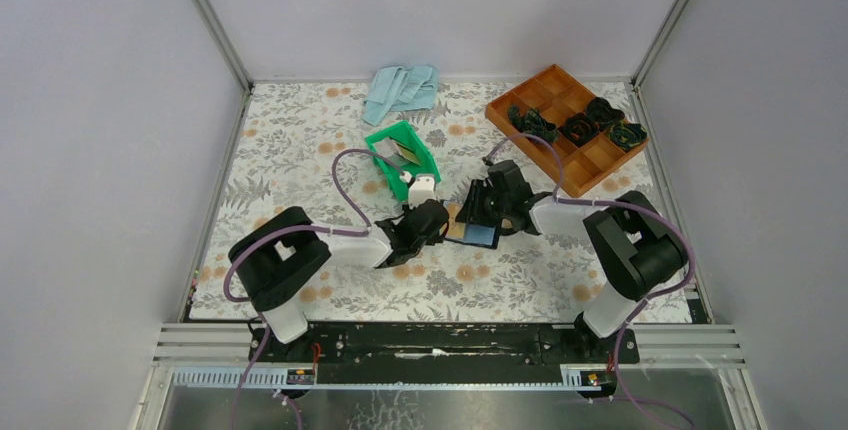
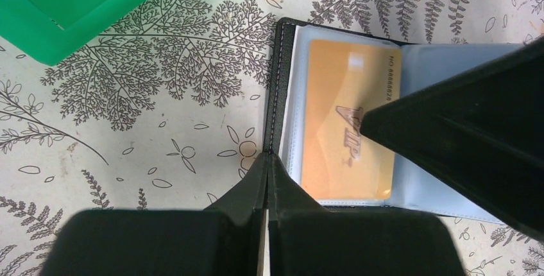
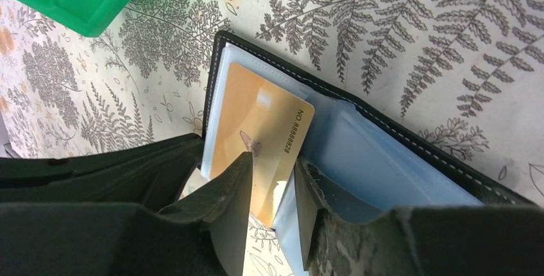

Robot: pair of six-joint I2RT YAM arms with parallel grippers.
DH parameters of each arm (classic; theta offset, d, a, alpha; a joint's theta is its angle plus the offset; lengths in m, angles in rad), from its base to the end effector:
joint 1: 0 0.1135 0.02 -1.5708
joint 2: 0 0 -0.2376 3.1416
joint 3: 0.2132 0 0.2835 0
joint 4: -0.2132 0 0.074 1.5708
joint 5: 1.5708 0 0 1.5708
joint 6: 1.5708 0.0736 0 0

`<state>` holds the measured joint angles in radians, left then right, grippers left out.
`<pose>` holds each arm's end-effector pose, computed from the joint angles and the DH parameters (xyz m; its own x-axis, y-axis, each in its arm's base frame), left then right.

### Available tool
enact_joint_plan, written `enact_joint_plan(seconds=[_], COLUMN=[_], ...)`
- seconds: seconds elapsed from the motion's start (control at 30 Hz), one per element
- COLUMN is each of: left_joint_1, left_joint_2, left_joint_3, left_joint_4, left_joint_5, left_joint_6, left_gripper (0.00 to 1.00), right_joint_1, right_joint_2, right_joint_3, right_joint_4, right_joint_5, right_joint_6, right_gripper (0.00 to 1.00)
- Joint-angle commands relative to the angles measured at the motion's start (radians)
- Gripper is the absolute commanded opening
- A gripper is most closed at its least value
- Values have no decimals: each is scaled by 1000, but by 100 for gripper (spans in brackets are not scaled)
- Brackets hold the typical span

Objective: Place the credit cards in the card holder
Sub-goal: Insert the credit card into the card holder.

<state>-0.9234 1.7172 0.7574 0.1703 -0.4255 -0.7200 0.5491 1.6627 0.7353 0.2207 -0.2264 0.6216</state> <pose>0.2426 -0.2705 0.0559 -0.6854 -0.0893 -0.7227 0.1321 0.9607 -0.2440 0.3043 0.2056 0.0698 -0.8312 0.1567 -0.5334 -0.2093 0.8007 0.5614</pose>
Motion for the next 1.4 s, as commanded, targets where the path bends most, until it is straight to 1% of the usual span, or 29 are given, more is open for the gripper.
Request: enact_joint_plan(seconds=[0.0, 0.37, 0.93, 1.37], left_joint_1=[-32, -87, -101, -101], left_joint_2=[47, 68, 90, 55], left_joint_3=[-8, 14, 58, 42], left_joint_4=[-26, -37, -48, -83], left_joint_5=[51, 49, 42, -6], left_joint_6=[-6, -22, -22, -19], left_gripper=[0, 0, 0, 0], right_joint_1=[9, 11, 35, 35], right_joint_2=[42, 86, 91, 14], right_joint_3=[54, 100, 90, 134], right_joint_4=[-7, -24, -29, -123], right_joint_5=[-8, -22, -28, 52], right_joint_6=[-13, -19, -6, -71], right_gripper=[37, 38, 38, 42])
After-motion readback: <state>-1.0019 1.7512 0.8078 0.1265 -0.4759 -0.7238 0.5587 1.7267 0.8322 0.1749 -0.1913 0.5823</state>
